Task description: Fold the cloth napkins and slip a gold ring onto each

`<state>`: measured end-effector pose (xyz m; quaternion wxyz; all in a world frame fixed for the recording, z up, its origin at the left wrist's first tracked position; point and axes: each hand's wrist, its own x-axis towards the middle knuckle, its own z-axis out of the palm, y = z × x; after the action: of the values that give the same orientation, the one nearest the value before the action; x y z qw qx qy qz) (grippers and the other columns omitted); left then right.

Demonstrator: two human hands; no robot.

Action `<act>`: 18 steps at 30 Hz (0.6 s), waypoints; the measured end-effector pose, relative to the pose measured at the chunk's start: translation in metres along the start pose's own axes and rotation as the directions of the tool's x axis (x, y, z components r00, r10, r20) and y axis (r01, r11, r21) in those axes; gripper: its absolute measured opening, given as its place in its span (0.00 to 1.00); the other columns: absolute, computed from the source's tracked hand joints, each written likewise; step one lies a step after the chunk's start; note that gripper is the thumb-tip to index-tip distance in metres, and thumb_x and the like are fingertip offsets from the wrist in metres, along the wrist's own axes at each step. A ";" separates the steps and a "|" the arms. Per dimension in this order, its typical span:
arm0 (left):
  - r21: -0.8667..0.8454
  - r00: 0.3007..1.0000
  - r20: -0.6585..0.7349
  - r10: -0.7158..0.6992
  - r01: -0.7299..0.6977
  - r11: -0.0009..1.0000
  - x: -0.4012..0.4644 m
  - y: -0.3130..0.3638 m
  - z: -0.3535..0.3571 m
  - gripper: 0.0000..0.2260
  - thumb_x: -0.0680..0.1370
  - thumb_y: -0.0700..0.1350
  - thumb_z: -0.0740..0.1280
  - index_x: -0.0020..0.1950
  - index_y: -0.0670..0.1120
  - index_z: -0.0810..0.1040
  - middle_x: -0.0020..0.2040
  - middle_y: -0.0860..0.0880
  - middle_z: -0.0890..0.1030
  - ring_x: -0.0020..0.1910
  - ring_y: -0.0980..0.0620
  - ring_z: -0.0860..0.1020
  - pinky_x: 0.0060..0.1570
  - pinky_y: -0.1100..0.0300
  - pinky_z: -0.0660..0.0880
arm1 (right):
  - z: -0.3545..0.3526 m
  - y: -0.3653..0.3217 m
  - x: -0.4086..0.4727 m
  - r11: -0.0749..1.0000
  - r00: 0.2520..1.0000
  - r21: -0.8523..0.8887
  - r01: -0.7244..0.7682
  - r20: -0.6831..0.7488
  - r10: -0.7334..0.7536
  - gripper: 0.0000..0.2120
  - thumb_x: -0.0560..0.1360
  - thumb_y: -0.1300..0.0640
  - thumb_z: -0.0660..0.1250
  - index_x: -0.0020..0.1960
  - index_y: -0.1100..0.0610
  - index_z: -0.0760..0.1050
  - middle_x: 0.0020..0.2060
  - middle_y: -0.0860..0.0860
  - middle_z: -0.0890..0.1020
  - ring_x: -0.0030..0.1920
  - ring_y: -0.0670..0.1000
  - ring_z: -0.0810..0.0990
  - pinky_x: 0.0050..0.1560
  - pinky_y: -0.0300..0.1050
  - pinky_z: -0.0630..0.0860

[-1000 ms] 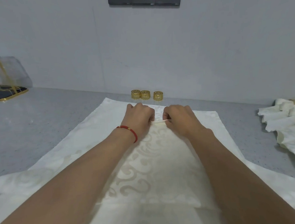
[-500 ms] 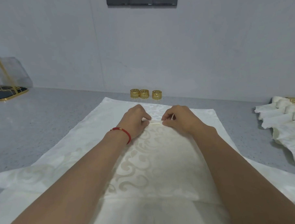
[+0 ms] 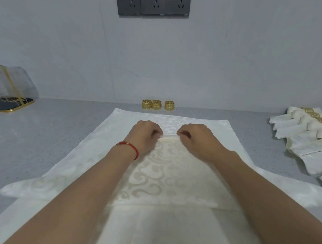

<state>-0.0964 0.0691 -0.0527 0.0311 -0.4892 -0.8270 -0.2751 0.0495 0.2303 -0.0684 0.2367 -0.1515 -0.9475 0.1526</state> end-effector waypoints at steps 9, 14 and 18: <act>-0.102 0.987 -0.060 -0.147 0.140 0.985 -0.002 -0.011 0.012 0.06 0.78 0.41 0.69 0.52 0.46 0.85 0.50 0.49 0.81 0.57 0.49 0.76 0.59 0.55 0.74 | 0.010 0.004 0.002 0.977 0.977 -0.003 -0.215 -0.012 0.215 0.06 0.78 0.55 0.67 0.51 0.51 0.82 0.50 0.48 0.82 0.58 0.55 0.71 0.56 0.51 0.65; 0.373 0.983 -0.117 0.140 -0.087 0.924 -0.010 -0.002 0.005 0.11 0.73 0.38 0.68 0.41 0.54 0.73 0.39 0.57 0.76 0.46 0.51 0.72 0.48 0.54 0.61 | 0.001 -0.004 -0.004 0.987 0.989 -0.070 -0.144 -0.052 0.140 0.08 0.73 0.61 0.65 0.43 0.47 0.76 0.40 0.43 0.79 0.51 0.49 0.73 0.56 0.51 0.61; 0.497 0.987 0.028 0.160 -0.153 0.854 -0.016 0.006 -0.004 0.13 0.70 0.35 0.67 0.40 0.55 0.76 0.42 0.55 0.78 0.44 0.50 0.75 0.45 0.55 0.59 | -0.006 -0.003 -0.014 0.964 0.998 -0.264 0.044 0.048 -0.032 0.13 0.71 0.65 0.62 0.46 0.48 0.76 0.43 0.44 0.77 0.49 0.50 0.75 0.60 0.49 0.61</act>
<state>-0.0844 0.0569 -0.0522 0.1843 -0.5284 -0.8271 -0.0530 0.0631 0.2238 -0.0678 0.1967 -0.1601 -0.9670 0.0233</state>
